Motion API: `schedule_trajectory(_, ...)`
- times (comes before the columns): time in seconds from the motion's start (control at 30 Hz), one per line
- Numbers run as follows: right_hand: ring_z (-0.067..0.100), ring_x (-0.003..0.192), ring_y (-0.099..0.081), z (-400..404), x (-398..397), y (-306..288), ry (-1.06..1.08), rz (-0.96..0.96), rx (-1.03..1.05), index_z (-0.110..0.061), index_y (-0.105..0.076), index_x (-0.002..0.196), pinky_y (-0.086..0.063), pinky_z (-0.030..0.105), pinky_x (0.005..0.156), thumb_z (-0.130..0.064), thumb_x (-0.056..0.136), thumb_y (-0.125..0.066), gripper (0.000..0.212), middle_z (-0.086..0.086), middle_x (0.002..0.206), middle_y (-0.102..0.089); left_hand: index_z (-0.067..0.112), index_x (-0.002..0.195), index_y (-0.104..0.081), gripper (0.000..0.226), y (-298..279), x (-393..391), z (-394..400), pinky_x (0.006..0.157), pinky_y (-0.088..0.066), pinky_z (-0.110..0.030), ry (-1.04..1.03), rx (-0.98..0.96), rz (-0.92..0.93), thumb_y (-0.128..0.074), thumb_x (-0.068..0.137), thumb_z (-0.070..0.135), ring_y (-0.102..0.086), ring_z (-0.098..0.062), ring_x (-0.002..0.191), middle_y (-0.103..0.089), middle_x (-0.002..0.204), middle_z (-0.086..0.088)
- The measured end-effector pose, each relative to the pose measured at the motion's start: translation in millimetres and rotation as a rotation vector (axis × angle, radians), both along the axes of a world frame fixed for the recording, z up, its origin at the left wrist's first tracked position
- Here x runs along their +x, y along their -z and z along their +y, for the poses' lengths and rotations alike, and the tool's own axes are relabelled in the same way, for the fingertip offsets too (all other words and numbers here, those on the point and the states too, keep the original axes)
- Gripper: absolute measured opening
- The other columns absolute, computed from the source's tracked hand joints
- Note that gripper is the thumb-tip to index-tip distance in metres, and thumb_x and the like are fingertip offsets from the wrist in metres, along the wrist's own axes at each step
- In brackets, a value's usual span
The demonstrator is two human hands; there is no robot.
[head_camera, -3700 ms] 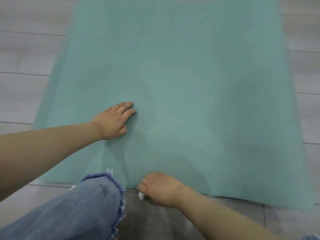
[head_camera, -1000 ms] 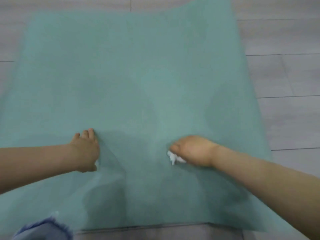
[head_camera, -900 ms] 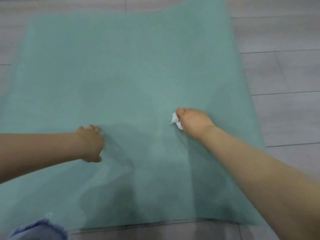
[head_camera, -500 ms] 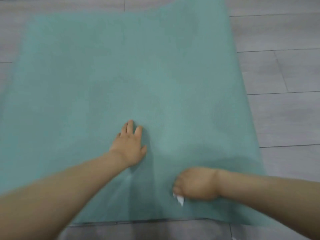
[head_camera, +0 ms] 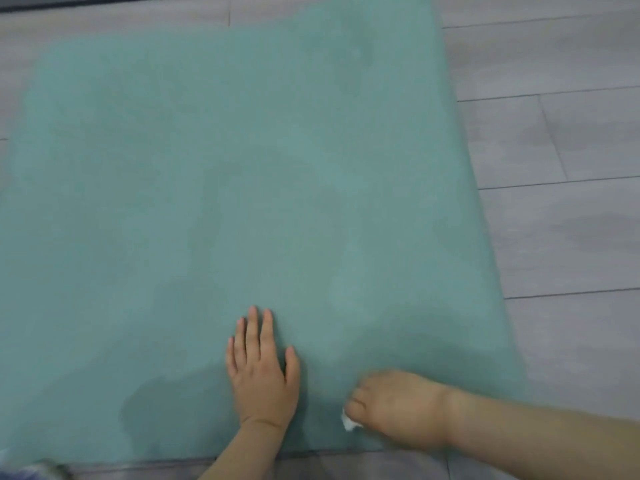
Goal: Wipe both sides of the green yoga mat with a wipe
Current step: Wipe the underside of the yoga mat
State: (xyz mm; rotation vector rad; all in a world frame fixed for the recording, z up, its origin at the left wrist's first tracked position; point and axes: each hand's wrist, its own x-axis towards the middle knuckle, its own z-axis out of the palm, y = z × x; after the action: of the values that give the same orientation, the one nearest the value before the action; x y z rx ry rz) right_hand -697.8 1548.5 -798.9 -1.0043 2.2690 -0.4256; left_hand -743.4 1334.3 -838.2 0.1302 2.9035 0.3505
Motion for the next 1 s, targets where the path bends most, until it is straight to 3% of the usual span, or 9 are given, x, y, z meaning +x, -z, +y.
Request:
schedule_trajectory(0.1, 0.009, 0.063, -0.056, 19.0, 54.3, 11.7, -0.131, 0.072, 0.07, -0.028, -0.05, 0.08, -0.048, 0.023, 0.059, -0.029, 0.084, -0.055, 0.006, -0.012, 0.072, -0.056, 0.009, 0.147, -0.042, 0.068, 4.0, 1.6, 3.5, 0.117, -0.018, -0.047, -0.022, -0.03, 0.023, -0.039, 0.086, 0.039, -0.032, -0.032, 0.143, -0.039, 0.154, -0.013)
schedule_trajectory(0.2, 0.009, 0.064, -0.058, 28.9, 15.1, 7.0, -0.054, 0.136, 0.065, -0.028, -0.058, 0.081, -0.046, 0.023, 0.058, -0.028, 0.085, -0.045, 0.014, -0.012, 0.072, -0.059, 0.006, 0.146, -0.042, 0.068, 3.9, 3.2, 6.3, 0.117, -0.015, -0.047, -0.017, -0.045, 0.06, -0.037, 0.086, 0.037, -0.033, -0.036, 0.142, -0.038, 0.154, -0.016)
schedule_trajectory(0.33, 0.02, 0.085, -0.064, 51.2, -99.5, -3.5, 0.397, 0.164, -0.008, -0.023, -0.066, 0.096, -0.047, 0.026, 0.073, -0.025, 0.088, -0.044, 0.023, -0.001, 0.093, -0.068, 0.002, 0.145, -0.041, 0.066, 5.0, 0.7, 10.1, 0.119, -0.011, -0.047, 0.085, -0.061, 0.095, -0.037, 0.084, 0.027, -0.033, -0.04, 0.14, -0.039, 0.152, -0.021)
schedule_trajectory(0.47, 0.033, 0.096, -0.061, 89.9, -181.4, -5.6, 0.713, 0.311, 0.257, -0.009, -0.053, 0.112, -0.044, 0.037, 0.076, -0.026, 0.094, -0.048, 0.025, 0.015, 0.108, -0.065, 0.006, 0.141, -0.044, 0.07, 6.6, -14.6, 19.4, 0.12, -0.016, -0.044, 0.387, 0.017, 0.133, -0.036, 0.071, 0.01, -0.035, -0.03, 0.14, -0.044, 0.15, -0.016)
schedule_trajectory(0.67, 0.041, 0.09, -0.061, 163.5, -175.5, -0.8, 1.253, 0.499, 0.328, 0.001, -0.05, 0.104, -0.045, 0.043, 0.07, -0.026, 0.097, -0.044, 0.028, 0.025, 0.1, -0.062, 0.008, 0.138, -0.052, 0.065, 1.1, -16.1, 20.8, 0.115, -0.024, -0.051, 0.369, 0.058, 0.095, -0.041, 0.076, 0.023, -0.038, -0.025, 0.14, -0.044, 0.151, -0.01)
schedule_trajectory(0.8, 0.042, 0.103, -0.058, 204.2, -154.0, -6.3, 1.683, 0.34, 0.337, 0.004, -0.049, 0.11, -0.045, 0.042, 0.081, -0.019, 0.092, -0.049, 0.029, 0.027, 0.112, -0.06, 0.006, 0.135, -0.057, 0.06, 3.0, -15.2, 22.4, 0.114, -0.027, -0.053, 0.36, 0.039, 0.115, -0.043, 0.08, 0.028, -0.04, -0.025, 0.139, -0.047, 0.148, -0.011)
schedule_trajectory(0.9, 0.039, 0.103, -0.058, 189.7, -147.8, -1.9, 1.809, 0.245, 0.162, 0.002, -0.054, 0.109, -0.044, 0.038, 0.082, -0.016, 0.092, -0.048, 0.026, 0.026, 0.111, -0.062, 0.006, 0.135, -0.056, 0.062, 3.7, -15.0, 22.6, 0.115, -0.025, -0.052, 0.362, 0.025, 0.13, -0.042, 0.079, 0.028, -0.039, -0.026, 0.139, -0.047, 0.149, -0.011)
schedule_trajectory(1.0, 0.028, 0.085, -0.057, 159.5, -154.1, -5.1, 1.782, 0.368, -0.12, -0.003, -0.057, 0.101, -0.038, 0.03, 0.069, -0.011, 0.091, -0.047, 0.016, 0.015, 0.093, -0.064, 0.005, 0.135, -0.056, 0.063, 4.5, -15.4, 23.9, 0.116, -0.024, -0.052, 0.361, 0.018, 0.125, -0.042, 0.078, 0.028, -0.039, -0.026, 0.138, -0.048, 0.148, -0.012)
